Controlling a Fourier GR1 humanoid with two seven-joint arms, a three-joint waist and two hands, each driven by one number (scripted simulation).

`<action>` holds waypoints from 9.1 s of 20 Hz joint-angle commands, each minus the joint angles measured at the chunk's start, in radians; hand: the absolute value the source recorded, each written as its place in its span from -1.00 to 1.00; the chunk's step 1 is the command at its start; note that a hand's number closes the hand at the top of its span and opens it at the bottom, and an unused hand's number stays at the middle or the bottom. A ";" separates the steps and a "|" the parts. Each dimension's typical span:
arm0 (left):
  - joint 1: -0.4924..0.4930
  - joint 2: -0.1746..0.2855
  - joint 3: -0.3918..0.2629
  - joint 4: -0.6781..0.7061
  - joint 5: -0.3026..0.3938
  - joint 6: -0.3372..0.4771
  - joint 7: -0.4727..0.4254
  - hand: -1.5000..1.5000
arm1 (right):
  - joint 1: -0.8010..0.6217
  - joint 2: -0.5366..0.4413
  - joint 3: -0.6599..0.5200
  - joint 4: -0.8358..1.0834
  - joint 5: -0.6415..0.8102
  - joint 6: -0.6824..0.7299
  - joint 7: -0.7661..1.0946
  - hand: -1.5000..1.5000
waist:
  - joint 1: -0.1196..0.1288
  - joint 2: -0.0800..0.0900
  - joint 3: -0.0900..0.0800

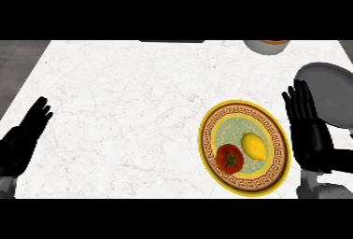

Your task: Pick the tomato from the plate and place it in the pan

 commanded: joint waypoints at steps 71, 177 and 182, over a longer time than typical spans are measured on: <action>0.020 -0.509 -0.093 -0.217 -0.359 -0.058 -0.059 0.00 | -0.136 0.103 0.335 0.218 1.228 0.498 0.267 -1.00 | -0.042 0.000 -0.024; 0.039 -0.560 -0.044 -0.240 -0.397 -0.139 -0.054 0.00 | -0.526 -0.480 -0.965 1.405 0.546 0.379 -0.555 -1.00 | -0.029 0.005 -0.022; -0.047 -0.557 0.004 -0.155 -0.391 -0.144 -0.046 0.00 | -0.450 -0.468 -0.925 1.411 0.538 0.381 -0.637 -1.00 | -0.030 0.007 -0.022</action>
